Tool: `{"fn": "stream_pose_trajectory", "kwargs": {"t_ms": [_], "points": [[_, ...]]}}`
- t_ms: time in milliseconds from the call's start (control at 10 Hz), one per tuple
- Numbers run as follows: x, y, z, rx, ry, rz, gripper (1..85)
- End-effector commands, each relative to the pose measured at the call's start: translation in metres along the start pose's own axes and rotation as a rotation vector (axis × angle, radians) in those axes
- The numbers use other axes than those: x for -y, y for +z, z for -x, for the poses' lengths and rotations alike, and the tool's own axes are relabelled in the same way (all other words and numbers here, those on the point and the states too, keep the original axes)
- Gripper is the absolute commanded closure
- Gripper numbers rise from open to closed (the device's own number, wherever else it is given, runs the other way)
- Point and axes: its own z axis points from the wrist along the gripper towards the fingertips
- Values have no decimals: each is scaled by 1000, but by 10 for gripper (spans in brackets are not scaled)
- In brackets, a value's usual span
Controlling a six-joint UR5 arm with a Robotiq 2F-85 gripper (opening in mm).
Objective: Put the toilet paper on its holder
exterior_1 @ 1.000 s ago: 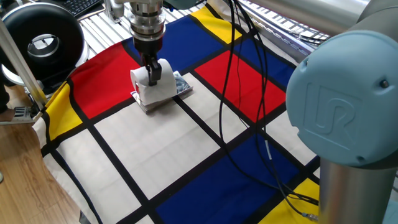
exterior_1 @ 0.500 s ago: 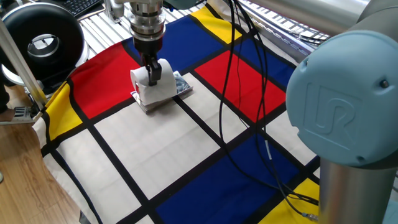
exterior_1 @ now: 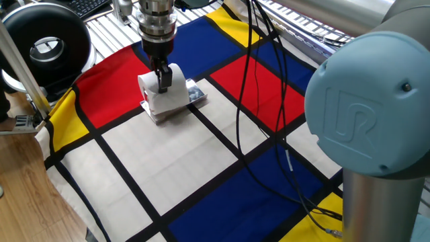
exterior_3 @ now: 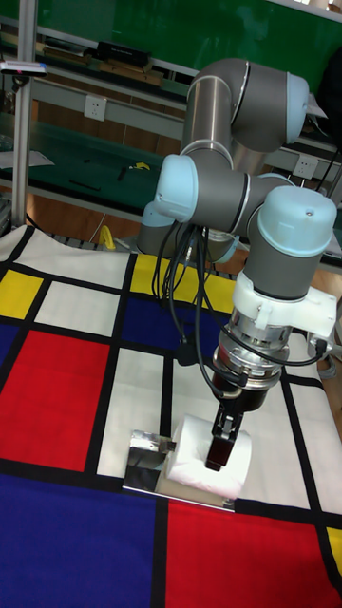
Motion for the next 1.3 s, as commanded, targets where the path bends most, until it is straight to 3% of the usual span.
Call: {"fn": "stream_pose_trajectory", "kwargs": {"t_ms": [0, 1000, 1200], "points": [[-1, 0, 4, 17, 8, 10, 220], [-7, 0, 4, 13, 48, 40, 207], [-5, 1, 6, 14, 47, 36, 163]]}}
